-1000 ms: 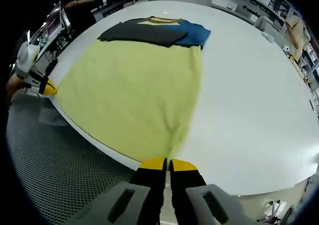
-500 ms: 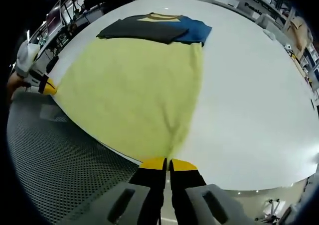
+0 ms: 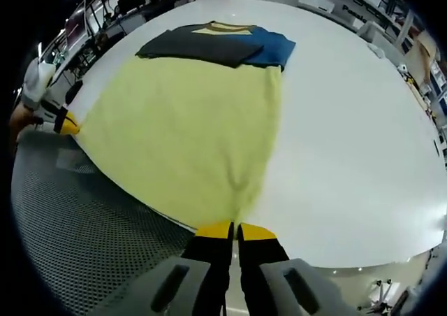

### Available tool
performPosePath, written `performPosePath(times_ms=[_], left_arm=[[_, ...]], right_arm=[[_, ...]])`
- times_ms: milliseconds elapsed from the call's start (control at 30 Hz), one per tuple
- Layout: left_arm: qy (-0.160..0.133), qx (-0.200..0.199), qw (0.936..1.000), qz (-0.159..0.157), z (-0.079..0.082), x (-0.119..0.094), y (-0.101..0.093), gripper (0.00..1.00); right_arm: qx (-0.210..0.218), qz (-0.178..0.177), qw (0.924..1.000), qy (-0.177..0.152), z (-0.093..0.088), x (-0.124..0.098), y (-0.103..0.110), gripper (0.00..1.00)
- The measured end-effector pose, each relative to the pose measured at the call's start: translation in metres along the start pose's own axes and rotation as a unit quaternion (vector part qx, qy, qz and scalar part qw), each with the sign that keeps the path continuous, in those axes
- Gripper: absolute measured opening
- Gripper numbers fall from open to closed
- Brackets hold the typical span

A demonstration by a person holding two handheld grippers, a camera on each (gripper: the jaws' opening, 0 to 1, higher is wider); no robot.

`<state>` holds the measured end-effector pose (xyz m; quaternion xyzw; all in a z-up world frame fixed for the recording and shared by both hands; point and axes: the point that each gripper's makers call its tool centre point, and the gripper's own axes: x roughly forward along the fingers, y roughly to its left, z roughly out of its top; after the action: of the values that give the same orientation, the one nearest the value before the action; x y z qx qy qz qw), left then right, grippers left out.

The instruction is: Fold the garment on the visible template until the final outline fits inside the template.

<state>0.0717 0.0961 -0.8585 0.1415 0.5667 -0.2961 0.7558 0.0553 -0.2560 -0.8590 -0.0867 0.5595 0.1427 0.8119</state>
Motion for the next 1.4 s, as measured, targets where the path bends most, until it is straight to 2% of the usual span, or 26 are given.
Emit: performPosePath(times_ms=[100,267,300,400,567,733,1067,1200,1233,1267,1333,1400], left_arm=[[-0.013,-0.014,0.9998,-0.003,0.005,-0.004,0.0,0.05],[-0.054,-0.041,0.9977,-0.004,0.025,-0.016,0.007,0.05],[-0.06,-0.042,0.9973,-0.002,0.029,-0.018,0.009,0.05],[-0.071,-0.048,0.9963,0.006,0.037,-0.019,0.015,0.05],[-0.113,-0.065,0.9913,0.018,0.065,-0.03,0.031,0.04],[-0.143,-0.072,0.9867,0.029,0.09,-0.042,0.048,0.04],[-0.175,-0.087,0.9802,0.033,0.129,-0.056,0.07,0.05],[-0.197,-0.096,0.975,0.036,0.154,-0.063,0.084,0.05],[-0.199,-0.098,0.9744,0.036,0.156,-0.064,0.085,0.05],[-0.206,-0.1,0.9727,0.038,0.163,-0.066,0.09,0.05],[-0.214,-0.102,0.9703,0.046,0.173,-0.069,0.097,0.05],[-0.224,-0.094,0.9676,0.068,0.187,-0.073,0.108,0.05]], right_arm=[[0.013,0.001,0.9999,-0.01,0.006,-0.004,-0.001,0.0],[0.021,0.002,0.9983,-0.054,0.031,-0.018,-0.004,0.0],[0.035,-0.001,0.997,-0.069,0.038,-0.021,-0.006,0.0],[0.039,-0.002,0.9951,-0.091,0.053,-0.027,-0.01,0.0],[0.033,-0.006,0.9912,-0.128,0.078,-0.035,-0.015,0.0],[0.024,-0.009,0.9886,-0.148,0.102,-0.042,-0.021,0.0],[0.0,-0.04,0.9826,-0.181,0.157,-0.054,-0.034,0.0],[-0.007,-0.052,0.9787,-0.198,0.183,-0.057,-0.04,0.0],[-0.006,-0.052,0.9782,-0.201,0.186,-0.057,-0.04,0.0],[0.0,-0.053,0.9758,-0.212,0.197,-0.058,-0.044,0.0],[0.0,-0.057,0.9747,-0.216,0.208,-0.061,-0.047,0.0],[0.0,-0.057,0.9725,-0.226,0.22,-0.065,-0.048,0.0]])
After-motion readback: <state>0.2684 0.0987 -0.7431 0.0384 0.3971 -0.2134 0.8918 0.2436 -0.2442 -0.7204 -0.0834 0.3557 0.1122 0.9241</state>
